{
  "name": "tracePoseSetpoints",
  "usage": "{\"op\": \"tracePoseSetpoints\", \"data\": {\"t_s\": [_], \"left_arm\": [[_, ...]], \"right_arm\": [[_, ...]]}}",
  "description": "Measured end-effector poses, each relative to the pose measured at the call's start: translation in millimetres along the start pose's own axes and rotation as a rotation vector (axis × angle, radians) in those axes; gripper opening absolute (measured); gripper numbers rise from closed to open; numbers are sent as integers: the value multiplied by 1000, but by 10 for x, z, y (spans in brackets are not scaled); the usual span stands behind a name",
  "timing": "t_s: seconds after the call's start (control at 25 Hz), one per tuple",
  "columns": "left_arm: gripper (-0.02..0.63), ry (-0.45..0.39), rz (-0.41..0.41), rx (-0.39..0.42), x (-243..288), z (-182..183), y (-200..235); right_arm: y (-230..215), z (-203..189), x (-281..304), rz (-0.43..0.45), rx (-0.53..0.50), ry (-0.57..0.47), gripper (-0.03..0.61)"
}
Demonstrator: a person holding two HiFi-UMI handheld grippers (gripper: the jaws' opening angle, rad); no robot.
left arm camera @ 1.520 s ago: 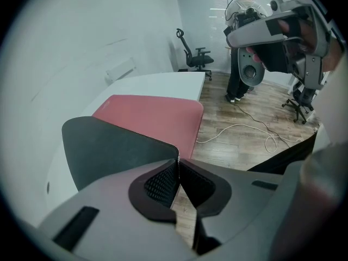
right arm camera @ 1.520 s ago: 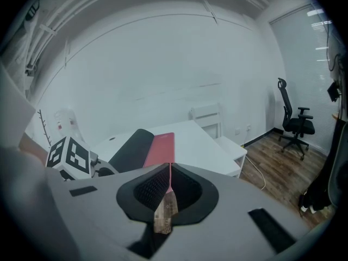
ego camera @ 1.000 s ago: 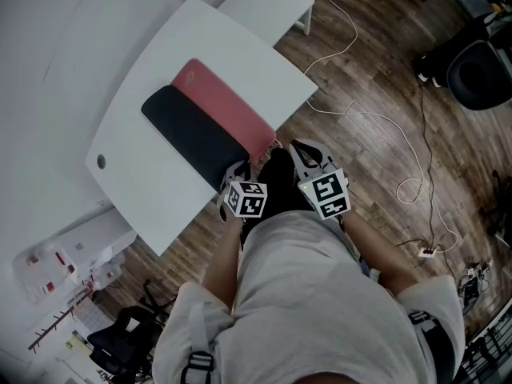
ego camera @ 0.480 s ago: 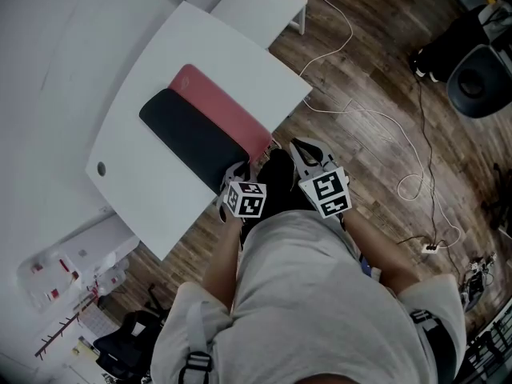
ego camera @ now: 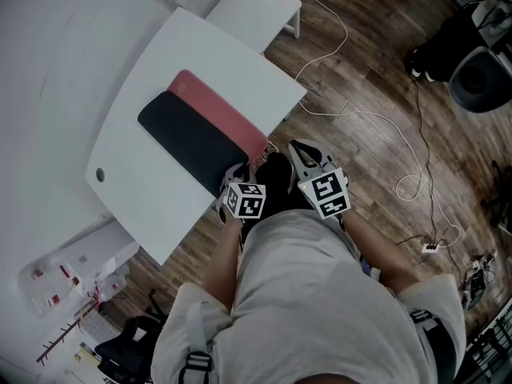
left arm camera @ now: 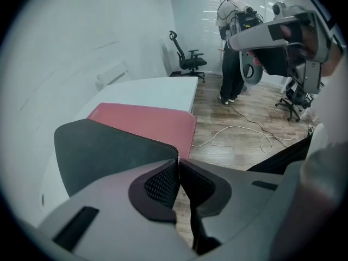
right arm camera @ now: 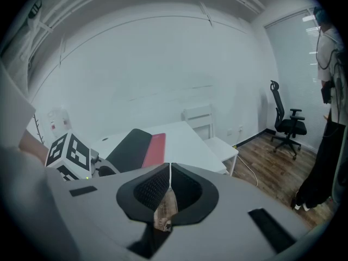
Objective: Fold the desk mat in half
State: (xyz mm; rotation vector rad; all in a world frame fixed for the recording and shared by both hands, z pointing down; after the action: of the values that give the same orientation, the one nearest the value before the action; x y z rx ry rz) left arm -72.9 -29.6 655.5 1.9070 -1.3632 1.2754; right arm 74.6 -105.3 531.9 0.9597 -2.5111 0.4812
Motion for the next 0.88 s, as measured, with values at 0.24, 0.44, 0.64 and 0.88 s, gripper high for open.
{"op": "tracePoseSetpoints", "data": {"t_s": [0.24,0.44,0.64,0.88], "left_arm": [[28,-6,-7,3,22,42,-42],[28,-10,-10,7,47,90,-24],[28,-8,-17,14,62,130,-37],[28,-7,-28,23,77,177,-72]], "right_arm": [[-31,8,-10,-1,-5,0,41],[-40,26,17,-1,-4,2,41],[-70,22,23,-2,1,7,41],[-137,30,15,-12,6,7,41]]}}
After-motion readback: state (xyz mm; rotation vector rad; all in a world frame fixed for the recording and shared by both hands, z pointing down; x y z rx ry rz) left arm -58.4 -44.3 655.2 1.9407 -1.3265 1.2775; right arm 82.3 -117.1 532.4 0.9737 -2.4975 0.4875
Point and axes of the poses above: the fingertips, and each gripper's own axes: x forward along the fingers, y to its left, z out of its top, the point moved 3 cm from there along -x, backward along the fingers, and after that the axes turned 1 degree about -y, right-handed, at the moved point
